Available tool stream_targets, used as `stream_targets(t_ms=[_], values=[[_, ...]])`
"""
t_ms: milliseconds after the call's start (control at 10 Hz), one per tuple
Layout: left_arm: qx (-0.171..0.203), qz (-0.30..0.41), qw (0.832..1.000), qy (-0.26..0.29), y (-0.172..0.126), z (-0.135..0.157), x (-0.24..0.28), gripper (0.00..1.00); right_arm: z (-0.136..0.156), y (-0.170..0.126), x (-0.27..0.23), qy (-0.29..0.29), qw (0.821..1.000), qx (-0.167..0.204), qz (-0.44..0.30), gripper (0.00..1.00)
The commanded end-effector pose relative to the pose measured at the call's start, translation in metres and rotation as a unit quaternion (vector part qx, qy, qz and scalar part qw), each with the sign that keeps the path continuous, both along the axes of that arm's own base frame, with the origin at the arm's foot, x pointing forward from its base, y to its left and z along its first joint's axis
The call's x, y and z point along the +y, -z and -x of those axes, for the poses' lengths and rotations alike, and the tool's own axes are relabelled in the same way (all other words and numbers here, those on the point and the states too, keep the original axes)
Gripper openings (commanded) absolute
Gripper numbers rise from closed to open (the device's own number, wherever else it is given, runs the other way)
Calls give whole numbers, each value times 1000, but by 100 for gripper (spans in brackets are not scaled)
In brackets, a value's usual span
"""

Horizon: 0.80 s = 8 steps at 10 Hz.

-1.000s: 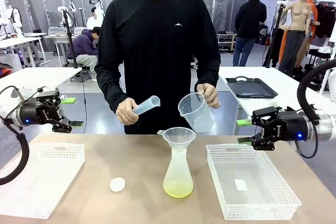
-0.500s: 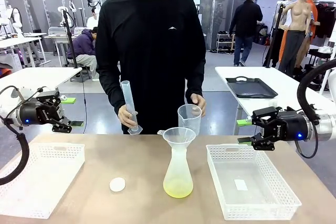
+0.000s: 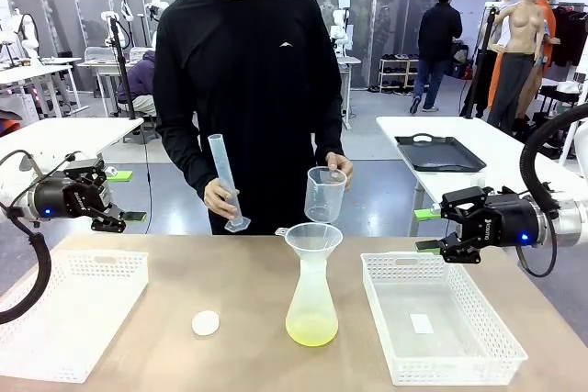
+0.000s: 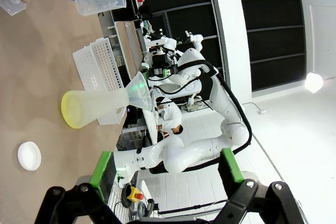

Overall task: Prepare the solutions needed for the experiment.
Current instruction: Once the solution is in the Big flask , pick up the Plastic Funnel and place it back into the right Organizing basket.

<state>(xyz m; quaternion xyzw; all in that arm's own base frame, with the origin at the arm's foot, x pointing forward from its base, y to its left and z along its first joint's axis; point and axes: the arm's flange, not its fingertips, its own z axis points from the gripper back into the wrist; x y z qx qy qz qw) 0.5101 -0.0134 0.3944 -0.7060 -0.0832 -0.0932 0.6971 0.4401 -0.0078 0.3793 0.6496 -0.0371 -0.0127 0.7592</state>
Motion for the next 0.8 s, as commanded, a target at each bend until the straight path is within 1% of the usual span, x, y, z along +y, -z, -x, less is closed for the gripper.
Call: stream_targets(t_ms=[0,100,200,400,500,600,700], values=[[-1,4,1000,3,-1,1,0,100,0,0,0,0,1000,0,0,67],[-1,4,1000,3,-1,1,0,100,6,-18,2,23,999,-10,45,67],[-1,4,1000,3,-1,1,0,100,12,-35,7,30,997,-29,72,67],[-1,4,1000,3,-1,1,0,100,21,-65,17,32,991,-29,130,67],[-1,4,1000,3,-1,1,0,100,25,-84,25,31,986,-38,161,67],[-1,4,1000,3,-1,1,0,100,27,-99,32,42,976,-50,208,67],[-1,4,1000,3,-1,1,0,100,29,-112,41,35,967,-53,246,67]])
